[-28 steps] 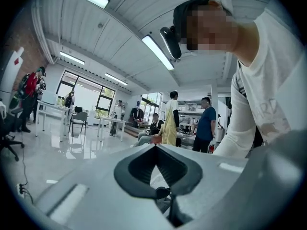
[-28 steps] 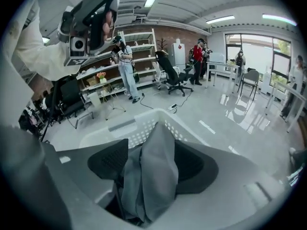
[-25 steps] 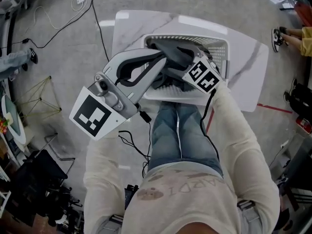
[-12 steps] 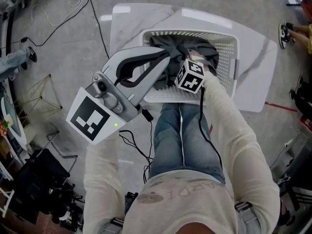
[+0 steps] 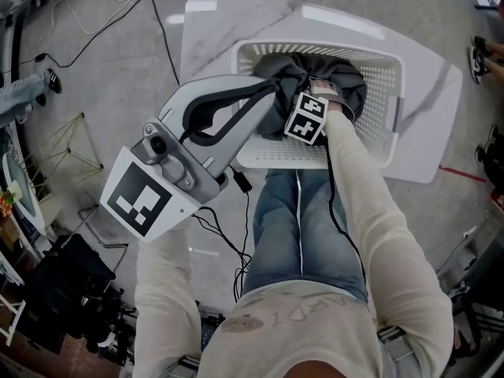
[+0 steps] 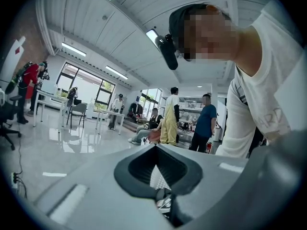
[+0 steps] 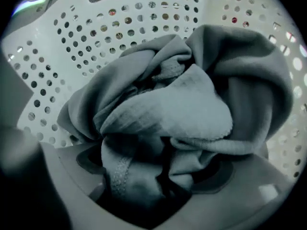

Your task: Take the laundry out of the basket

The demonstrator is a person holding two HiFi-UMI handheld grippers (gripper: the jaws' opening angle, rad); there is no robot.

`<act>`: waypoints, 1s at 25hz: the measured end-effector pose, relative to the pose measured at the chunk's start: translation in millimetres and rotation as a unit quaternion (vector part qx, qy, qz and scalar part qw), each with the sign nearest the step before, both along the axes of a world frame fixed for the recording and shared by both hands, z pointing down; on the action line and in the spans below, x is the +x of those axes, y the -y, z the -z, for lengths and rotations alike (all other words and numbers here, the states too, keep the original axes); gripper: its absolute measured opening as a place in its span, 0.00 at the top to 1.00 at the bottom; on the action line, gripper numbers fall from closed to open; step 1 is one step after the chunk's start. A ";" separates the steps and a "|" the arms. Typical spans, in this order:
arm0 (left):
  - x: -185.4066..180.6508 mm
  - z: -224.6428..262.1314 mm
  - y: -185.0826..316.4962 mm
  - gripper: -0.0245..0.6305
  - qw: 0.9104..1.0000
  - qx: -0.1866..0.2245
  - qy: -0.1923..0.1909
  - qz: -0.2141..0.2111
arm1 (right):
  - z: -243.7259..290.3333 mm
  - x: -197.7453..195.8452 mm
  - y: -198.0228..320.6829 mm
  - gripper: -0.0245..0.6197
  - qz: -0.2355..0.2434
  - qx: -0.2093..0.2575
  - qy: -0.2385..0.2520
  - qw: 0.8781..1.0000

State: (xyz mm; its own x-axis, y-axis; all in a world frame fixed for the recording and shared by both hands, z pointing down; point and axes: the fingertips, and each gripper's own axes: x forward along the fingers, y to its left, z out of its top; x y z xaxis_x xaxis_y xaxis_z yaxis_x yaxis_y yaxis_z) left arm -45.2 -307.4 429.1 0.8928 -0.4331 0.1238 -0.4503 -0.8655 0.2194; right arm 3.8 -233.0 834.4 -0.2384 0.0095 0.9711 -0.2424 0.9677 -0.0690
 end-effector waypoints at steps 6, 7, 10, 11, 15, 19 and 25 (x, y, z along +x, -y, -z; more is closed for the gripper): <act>2.4 -8.7 -6.3 0.96 1.000 -0.008 0.006 -0.006 | 1.8 -2.5 -1.1 0.38 0.002 0.018 -0.009 1.000; 3.0 -8.1 -7.1 0.96 1.000 -0.008 0.006 -0.007 | 2.8 -2.5 -2.6 0.47 0.002 0.022 -0.010 1.000; 2.9 -6.9 -5.6 0.96 1.000 -0.006 0.004 -0.003 | 0.6 -3.1 -1.6 0.45 0.003 0.033 -0.008 0.999; 2.9 -6.8 -5.9 0.96 1.000 -0.005 0.004 -0.001 | -0.3 -3.8 -1.4 0.44 0.002 0.035 -0.004 0.999; 7.2 -5.8 -14.4 0.96 1.000 -0.004 0.007 0.004 | 4.3 -3.2 -1.9 0.49 -0.010 0.037 0.010 0.999; 11.0 -2.2 -24.3 0.96 1.000 -0.004 0.021 0.000 | 22.1 0.7 2.0 0.64 -0.027 0.054 0.035 0.998; 9.2 23.6 -32.9 0.96 1.000 0.009 0.024 0.015 | 89.7 -0.2 8.4 0.67 -0.069 0.052 0.110 0.990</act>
